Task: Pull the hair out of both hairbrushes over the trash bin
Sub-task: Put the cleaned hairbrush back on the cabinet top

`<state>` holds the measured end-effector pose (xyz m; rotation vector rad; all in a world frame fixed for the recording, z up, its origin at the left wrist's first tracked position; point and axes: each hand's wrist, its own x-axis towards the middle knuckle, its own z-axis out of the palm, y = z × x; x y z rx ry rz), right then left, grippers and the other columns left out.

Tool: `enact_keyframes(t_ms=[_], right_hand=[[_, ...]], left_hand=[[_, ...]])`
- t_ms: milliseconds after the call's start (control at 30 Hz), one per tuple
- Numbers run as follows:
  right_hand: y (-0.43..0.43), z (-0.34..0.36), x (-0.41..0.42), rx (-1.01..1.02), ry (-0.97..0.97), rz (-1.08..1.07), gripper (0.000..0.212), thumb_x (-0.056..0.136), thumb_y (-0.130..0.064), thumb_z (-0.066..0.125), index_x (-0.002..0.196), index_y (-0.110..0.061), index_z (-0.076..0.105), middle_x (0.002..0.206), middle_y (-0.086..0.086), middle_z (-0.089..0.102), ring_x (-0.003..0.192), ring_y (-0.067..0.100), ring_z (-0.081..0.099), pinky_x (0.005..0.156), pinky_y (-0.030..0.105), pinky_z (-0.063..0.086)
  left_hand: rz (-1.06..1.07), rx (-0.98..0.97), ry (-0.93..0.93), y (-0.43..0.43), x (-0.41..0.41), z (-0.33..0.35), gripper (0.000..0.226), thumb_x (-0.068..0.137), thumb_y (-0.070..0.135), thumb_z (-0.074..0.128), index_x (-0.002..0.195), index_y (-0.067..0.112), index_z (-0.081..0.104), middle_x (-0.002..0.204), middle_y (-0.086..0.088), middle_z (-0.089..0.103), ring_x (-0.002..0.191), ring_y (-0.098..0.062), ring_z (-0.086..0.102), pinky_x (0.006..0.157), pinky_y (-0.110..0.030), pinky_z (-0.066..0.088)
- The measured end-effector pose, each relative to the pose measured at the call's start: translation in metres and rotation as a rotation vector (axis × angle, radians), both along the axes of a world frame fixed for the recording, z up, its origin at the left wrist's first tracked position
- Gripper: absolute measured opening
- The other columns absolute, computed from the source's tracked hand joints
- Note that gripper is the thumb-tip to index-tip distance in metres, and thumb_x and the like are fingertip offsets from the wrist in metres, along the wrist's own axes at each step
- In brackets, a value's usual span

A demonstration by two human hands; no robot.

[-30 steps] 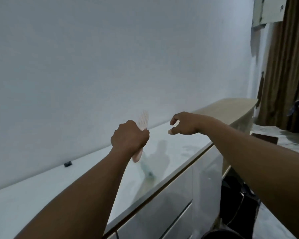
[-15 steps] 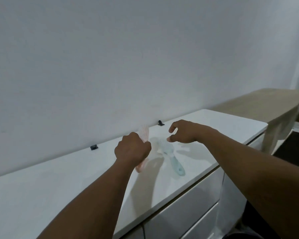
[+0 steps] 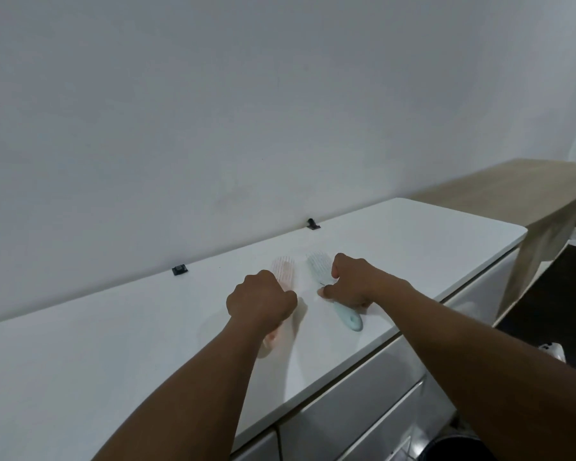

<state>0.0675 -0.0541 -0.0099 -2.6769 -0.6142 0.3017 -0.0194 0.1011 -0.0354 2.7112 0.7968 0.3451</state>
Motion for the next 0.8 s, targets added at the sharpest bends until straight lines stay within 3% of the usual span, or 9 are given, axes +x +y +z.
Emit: enact_keyframes(t_ms=[67, 233, 533, 800], right_hand=[[0.004, -0.012, -0.001, -0.003, -0.092, -0.003, 0.056, 0.085, -0.047, 0.065, 0.127, -0.016, 0.044, 0.119, 0.007, 0.057, 0.096, 0.024, 0.056, 0.079, 0.033, 0.046], [0.010, -0.021, -0.007, 0.100, -0.189, -0.018, 0.030, 0.086, -0.026, 0.057, 0.112, -0.013, 0.048, 0.103, 0.009, 0.061, 0.091, 0.030, 0.062, 0.076, 0.036, 0.049], [0.063, -0.015, -0.033, 0.210, -0.254, 0.123, 0.031, 0.085, -0.028, 0.058, 0.110, -0.014, 0.048, 0.095, 0.005, 0.057, 0.088, 0.031, 0.060, 0.073, 0.036, 0.047], [0.093, -0.032, -0.054, 0.141, -0.253, 0.184, 0.033, 0.087, -0.031, 0.056, 0.116, -0.016, 0.047, 0.108, 0.007, 0.061, 0.093, 0.030, 0.062, 0.074, 0.034, 0.046]], left_hand=[[-0.005, 0.000, -0.006, 0.000, -0.001, 0.000, 0.025, 0.084, 0.043, 0.056, 0.093, 0.020, 0.056, 0.080, 0.004, 0.053, 0.081, -0.025, 0.058, 0.071, -0.029, 0.042], [-0.011, -0.016, -0.025, 0.004, -0.007, 0.000, 0.022, 0.086, 0.040, 0.056, 0.091, 0.019, 0.052, 0.086, 0.002, 0.053, 0.082, -0.026, 0.056, 0.071, -0.030, 0.040], [0.144, -0.022, -0.072, 0.046, -0.037, 0.009, 0.019, 0.085, 0.037, 0.056, 0.090, 0.019, 0.052, 0.077, 0.005, 0.047, 0.081, -0.026, 0.055, 0.071, -0.030, 0.042], [0.203, -0.019, -0.038, 0.061, -0.057, -0.003, 0.022, 0.086, 0.039, 0.057, 0.093, 0.018, 0.052, 0.088, 0.001, 0.054, 0.082, -0.026, 0.054, 0.071, -0.030, 0.041]])
